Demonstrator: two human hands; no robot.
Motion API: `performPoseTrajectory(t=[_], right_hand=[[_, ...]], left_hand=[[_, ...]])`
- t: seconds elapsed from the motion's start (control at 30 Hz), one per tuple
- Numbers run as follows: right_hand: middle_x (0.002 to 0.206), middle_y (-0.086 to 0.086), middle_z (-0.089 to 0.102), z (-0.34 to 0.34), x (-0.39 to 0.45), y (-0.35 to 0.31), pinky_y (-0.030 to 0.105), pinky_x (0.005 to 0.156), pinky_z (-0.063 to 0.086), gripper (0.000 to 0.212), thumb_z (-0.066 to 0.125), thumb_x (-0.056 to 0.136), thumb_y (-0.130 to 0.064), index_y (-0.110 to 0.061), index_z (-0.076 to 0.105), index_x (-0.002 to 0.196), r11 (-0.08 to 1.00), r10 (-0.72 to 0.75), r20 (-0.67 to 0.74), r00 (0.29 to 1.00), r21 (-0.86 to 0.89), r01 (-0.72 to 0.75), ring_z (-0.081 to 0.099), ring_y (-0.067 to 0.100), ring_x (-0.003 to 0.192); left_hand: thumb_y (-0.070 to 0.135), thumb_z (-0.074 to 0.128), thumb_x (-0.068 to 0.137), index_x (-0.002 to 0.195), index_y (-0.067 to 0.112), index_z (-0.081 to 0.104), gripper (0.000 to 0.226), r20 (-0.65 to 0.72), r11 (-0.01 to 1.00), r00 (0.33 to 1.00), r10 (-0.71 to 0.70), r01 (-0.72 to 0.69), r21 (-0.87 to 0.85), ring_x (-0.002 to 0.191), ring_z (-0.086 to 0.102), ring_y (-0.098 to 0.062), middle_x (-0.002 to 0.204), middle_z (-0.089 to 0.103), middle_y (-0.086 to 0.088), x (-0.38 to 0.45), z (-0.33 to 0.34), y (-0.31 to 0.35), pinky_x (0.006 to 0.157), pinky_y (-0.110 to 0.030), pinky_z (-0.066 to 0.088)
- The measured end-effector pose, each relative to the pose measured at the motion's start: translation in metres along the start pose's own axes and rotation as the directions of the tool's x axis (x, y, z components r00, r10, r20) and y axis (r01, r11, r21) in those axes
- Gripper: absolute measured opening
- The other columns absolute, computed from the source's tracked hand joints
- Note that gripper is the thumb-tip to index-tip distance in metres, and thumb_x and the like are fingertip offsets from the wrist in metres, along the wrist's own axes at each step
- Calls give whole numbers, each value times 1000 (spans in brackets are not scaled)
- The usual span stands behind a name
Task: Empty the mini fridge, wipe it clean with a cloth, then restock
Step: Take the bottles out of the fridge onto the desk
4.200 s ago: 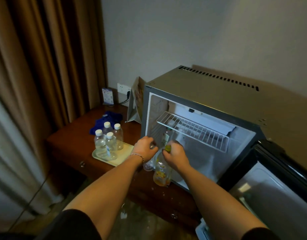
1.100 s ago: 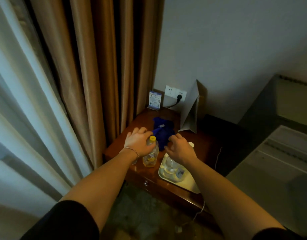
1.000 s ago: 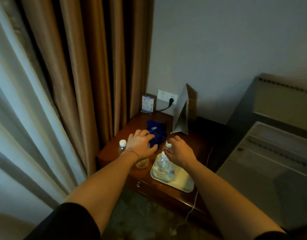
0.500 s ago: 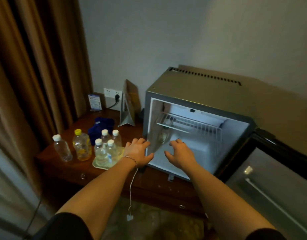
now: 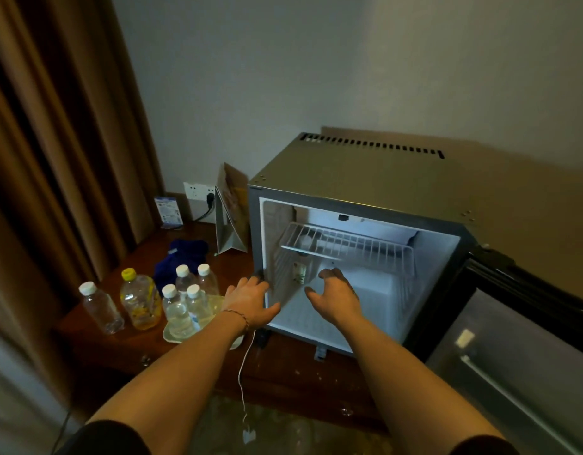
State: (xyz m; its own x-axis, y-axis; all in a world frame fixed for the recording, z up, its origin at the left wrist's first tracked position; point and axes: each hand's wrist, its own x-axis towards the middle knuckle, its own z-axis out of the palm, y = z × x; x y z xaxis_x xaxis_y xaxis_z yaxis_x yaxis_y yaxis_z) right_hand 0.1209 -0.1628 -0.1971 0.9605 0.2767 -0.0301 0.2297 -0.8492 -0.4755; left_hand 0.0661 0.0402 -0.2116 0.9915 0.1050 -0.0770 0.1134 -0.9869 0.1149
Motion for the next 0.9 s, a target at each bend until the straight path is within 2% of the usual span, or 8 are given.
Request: performPoseTrajectory(t=[0.13,0.2,0.4,0.5,0.6,0.73,0.9], right_hand=[[143,10,43,18,29,-3,42,94,51,51,58,97,-47,-15,48,136,997,47,17,999,60,-48,51,31,124],[139,11,44,27,43,-2,42,93,50,49,59,97,-45,-12,50,132,995,42,3,999,91,-42,51,32,123],[124,16,58,64,82,16,46,93,52,49,68,90,-39,-8,59,126,958,-22,-196,980,277,77,58,35,113],[113,9,62,80,107,24,45,83,56,46,69,85,-43,-15,59,120,947,-32,-257,966,300,112,63,28,103],[107,-1,67,87,124,20,38,80,56,37,73,86,-37,-17,63,115,924,11,-290,957,368,101,65,19,99],[110,8,70,99,146,14,34,85,52,34,75,85,-26,-10,65,113,904,63,-309,949,420,76,66,26,104],[117,14,68,113,166,16,41,89,55,45,74,80,-30,-9,64,118,888,128,-297,946,460,24,65,34,110]], left_hand=[[65,47,89,135,27,52,59,7,999,999,-37,37,-6,125,46,-26,138,50,-5,11,11,-17,101,-42,42],[64,48,89,128,27,57,55,-31,999,998,-50,50,-10,125,47,-26,139,49,-6,15,19,-25,101,-42,44],[69,48,87,132,29,55,61,-112,995,989,-92,87,-52,129,44,-26,143,46,-6,29,44,-41,100,-42,45],[70,45,88,143,28,43,69,-162,990,978,-127,115,-86,135,40,-28,151,40,-9,35,61,-42,105,-44,42],[70,46,88,142,26,44,69,-191,990,973,-127,113,-82,132,42,-26,147,42,-7,40,76,-44,102,-42,43],[73,45,86,140,23,47,74,-230,979,958,-173,143,-142,125,47,-23,139,46,-2,47,82,-58,99,-41,46],[78,45,81,138,22,48,81,-258,977,951,-173,132,-169,116,51,-20,127,48,4,48,87,-67,90,-39,50]])
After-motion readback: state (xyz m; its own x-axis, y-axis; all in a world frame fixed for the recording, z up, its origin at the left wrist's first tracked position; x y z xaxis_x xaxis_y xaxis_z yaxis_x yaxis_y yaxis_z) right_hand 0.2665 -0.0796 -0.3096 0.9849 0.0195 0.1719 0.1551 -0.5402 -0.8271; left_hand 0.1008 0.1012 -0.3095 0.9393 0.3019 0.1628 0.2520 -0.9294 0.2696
